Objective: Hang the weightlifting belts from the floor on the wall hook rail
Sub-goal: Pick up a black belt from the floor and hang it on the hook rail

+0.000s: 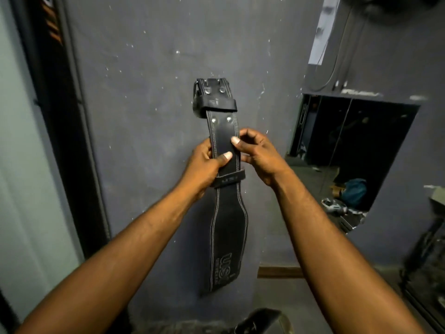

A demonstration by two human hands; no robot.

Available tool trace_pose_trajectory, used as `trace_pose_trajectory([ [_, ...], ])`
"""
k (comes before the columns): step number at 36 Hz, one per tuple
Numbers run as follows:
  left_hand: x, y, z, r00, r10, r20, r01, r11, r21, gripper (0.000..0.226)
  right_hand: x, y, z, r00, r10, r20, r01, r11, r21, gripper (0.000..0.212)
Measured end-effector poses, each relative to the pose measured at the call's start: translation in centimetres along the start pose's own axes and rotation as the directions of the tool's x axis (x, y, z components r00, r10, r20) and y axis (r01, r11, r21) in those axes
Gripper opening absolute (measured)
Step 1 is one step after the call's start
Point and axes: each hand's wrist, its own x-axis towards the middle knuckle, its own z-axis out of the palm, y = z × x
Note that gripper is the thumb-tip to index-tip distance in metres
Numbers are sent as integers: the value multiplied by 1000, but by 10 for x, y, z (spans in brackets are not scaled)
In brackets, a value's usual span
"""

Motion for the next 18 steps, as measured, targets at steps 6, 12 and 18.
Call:
trace_pose_trajectory([
  [6, 21, 11, -2, 973, 216, -82, -199, 963, 183, 58, 0, -3, 25, 987, 56, -150, -36, 990, 135, 37],
  [12, 43, 29, -1, 941, 308, -139, -295, 949, 108, 59, -11, 18, 43, 987, 161, -24, -157, 981, 114, 39],
  [18, 53, 45, -3, 935, 305, -181, -304, 952, 38, 56, -3, 13, 46, 996, 45, -71, -34, 988, 148, 23],
])
